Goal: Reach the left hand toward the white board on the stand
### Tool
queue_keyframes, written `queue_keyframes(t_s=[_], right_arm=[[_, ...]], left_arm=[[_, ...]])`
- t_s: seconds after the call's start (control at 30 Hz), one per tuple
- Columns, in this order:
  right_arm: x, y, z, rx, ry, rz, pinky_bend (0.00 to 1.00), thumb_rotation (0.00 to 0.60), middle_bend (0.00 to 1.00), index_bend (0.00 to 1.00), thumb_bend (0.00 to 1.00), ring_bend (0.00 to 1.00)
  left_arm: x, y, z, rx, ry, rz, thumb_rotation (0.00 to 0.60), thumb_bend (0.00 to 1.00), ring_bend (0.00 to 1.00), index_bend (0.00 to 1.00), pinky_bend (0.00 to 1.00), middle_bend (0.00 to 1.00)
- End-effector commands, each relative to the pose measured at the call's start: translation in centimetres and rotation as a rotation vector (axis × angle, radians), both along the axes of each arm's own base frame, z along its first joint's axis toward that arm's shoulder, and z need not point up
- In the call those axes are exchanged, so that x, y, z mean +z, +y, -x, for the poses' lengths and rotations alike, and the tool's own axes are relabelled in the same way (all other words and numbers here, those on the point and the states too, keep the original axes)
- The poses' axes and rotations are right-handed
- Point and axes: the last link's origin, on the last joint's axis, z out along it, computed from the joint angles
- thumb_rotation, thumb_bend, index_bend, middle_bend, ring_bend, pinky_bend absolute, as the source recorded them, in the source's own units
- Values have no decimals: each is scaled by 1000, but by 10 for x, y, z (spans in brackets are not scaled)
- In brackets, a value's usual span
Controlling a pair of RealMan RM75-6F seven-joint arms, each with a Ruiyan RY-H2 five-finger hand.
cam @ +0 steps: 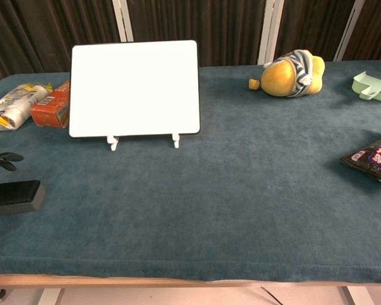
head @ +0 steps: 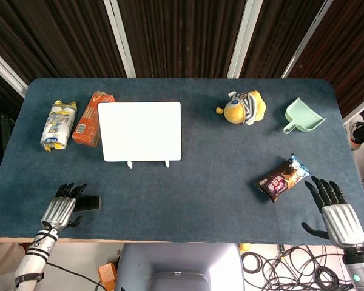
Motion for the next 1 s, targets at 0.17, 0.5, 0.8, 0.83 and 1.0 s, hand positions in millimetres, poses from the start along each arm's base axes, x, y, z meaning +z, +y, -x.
queue_keyframes(t_s=[0.17,0.5,0.8,0.83,1.0], right_arm=[[0,1,-1,10,-3,2,0,600,0,0,84,0],[2,0,-1,13,-12,1,0,600,0,0,83,0],[2,0,-1,14,-14,2,0,600,0,0,83,0],[2,0,-1,13,-13,0,0,600,0,0,84,0],[1,0,-1,13,-12,-4,0,600,0,0,83,0]], left_arm=[[-11,12,-3,-32,37,-14,600,307,107,87,113,224],[-22,16,-6,-42,70,-50,600,308,348,289,259,459],[-24,20,-8,-81,64,-133,600,311,568,601,345,730],[-23,21,-9,-88,55,-154,600,325,594,636,363,763],[-18,26,-16,-140,13,-238,600,398,681,734,443,869]])
